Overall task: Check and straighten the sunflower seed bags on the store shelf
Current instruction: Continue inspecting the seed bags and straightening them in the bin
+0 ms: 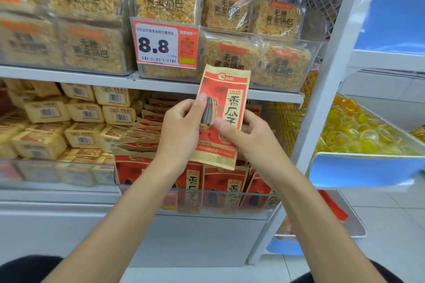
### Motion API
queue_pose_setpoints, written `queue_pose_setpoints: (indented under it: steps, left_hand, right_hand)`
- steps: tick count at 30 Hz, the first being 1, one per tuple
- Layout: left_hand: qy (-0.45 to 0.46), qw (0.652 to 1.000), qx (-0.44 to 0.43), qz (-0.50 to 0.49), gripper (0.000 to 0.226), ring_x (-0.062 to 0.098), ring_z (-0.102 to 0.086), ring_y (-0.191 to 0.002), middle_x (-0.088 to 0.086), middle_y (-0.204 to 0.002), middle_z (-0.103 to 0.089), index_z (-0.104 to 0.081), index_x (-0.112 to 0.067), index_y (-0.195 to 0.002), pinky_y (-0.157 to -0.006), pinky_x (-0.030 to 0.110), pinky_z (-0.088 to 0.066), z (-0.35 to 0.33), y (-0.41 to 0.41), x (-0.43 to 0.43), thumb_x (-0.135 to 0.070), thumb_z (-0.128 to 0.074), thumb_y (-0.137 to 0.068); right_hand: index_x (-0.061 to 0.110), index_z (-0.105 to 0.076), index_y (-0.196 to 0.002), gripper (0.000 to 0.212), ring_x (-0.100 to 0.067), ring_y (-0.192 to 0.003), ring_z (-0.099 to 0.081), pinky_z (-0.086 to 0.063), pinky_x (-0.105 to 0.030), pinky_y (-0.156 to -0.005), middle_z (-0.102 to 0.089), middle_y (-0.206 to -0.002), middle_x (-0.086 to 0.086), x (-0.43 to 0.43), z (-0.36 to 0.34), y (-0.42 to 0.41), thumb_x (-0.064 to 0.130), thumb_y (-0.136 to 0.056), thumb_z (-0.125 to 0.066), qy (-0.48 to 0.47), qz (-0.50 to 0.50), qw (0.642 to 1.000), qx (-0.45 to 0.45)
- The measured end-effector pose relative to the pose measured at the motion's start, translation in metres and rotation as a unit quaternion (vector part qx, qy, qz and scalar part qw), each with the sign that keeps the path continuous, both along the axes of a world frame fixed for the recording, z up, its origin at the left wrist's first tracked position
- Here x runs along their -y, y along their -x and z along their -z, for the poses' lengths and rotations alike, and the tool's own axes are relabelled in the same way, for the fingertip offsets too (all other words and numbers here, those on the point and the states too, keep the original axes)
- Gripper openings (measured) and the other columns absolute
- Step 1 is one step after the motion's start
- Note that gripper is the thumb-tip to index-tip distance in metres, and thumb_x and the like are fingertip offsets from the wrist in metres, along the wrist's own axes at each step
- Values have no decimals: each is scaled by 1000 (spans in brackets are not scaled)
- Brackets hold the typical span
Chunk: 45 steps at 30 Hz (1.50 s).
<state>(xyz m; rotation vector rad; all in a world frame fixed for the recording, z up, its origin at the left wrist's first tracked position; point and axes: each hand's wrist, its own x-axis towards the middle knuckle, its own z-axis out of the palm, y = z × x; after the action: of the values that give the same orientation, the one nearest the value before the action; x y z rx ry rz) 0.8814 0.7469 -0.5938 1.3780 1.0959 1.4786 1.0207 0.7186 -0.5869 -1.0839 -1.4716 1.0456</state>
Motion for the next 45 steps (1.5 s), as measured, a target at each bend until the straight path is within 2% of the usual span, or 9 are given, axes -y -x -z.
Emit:
queue_pose_setpoints:
  steps: [4, 11, 16, 21, 24, 28, 34, 38, 45]
  left_hand:
    - [-16, 999, 10, -29, 43, 18, -72, -83, 3, -87, -76, -72, -10, -95, -75, 35, -57, -2, 1, 4, -44, -47, -100]
    - [-126, 986, -83, -72, 33, 3, -64, -101, -6, -117, -61, -44, -34, -133, -86, 32, -56, -1, 4, 7, -46, -43, -102]
    - [-52, 990, -15, 129, 64, 5, -51, -130, -10, -144, -52, -34, -41, -149, -109, 40, -43, -5, -1, 15, -69, -35, -92]
    - [-24, 968, 35, 248, 67, 4, -71, -75, -4, -87, -75, -52, -25, -133, -62, 18, -55, -13, -5, 29, -63, -33, -82]
    - [0, 964, 60, 259, 56, 19, -69, -108, 3, -114, -73, -55, -29, -128, -86, 33, -59, -11, -6, 27, -64, -48, -86]
    - [14, 965, 45, 258, 57, 24, -66, -114, 6, -125, -68, -49, -24, -141, -87, 36, -58, -8, -3, 23, -51, -54, -91]
    - [19, 963, 44, 264, 59, 9, -70, -86, -8, -87, -72, -47, -22, -141, -66, 24, -56, -4, -5, 25, -47, -49, -88]
    - [25, 959, 68, 274, 73, 20, -64, -117, 2, -131, -64, -28, -37, -152, -92, 39, -54, -3, -5, 23, -59, -53, -87]
    - [28, 963, 125, 235, 48, 26, -68, -110, 6, -120, -71, -52, -18, -134, -94, 46, -55, -9, -3, 25, -42, -45, -93]
  right_hand:
    - [19, -56, -118, 37, -18, -65, -69, -54, -27, -51, -74, -92, -3, 8, 1, 2, 11, -85, -73, -1, -63, 998, 12]
    - [26, -52, -129, 54, -6, -75, -66, -52, -22, -62, -72, -97, 7, 12, 4, -7, 4, -84, -73, -62, -63, 992, 88]
    - [34, -39, -146, 54, 8, -105, -59, -44, -9, -88, -58, -129, 18, 19, -2, -7, 38, -94, -54, -148, -55, 981, 109]
    - [35, -35, -150, 61, -13, -103, -67, -56, -28, -86, -65, -118, 5, 18, -3, -11, 38, -93, -58, -141, -65, 985, 72]
    - [38, -42, -145, 64, -14, -89, -71, -56, -26, -77, -66, -112, 0, 19, -5, -10, 39, -86, -67, -137, -54, 988, 55]
    - [37, -47, -142, 60, -12, -91, -70, -56, -26, -75, -68, -103, 8, 19, -4, -10, 33, -85, -66, -123, -47, 990, 50]
    - [36, -44, -145, 66, -19, -104, -68, -57, -43, -89, -69, -109, -1, 14, 3, -12, 45, -81, -59, -106, -46, 991, 65]
    - [31, -51, -135, 60, -13, -96, -70, -58, -30, -78, -67, -111, 0, 14, 3, -10, 42, -78, -66, -111, -29, 993, 27]
    - [34, -40, -129, 78, -1, -104, -53, -47, -15, -82, -47, -113, 13, 21, -6, -8, 50, -66, -81, -242, 145, 943, 177]
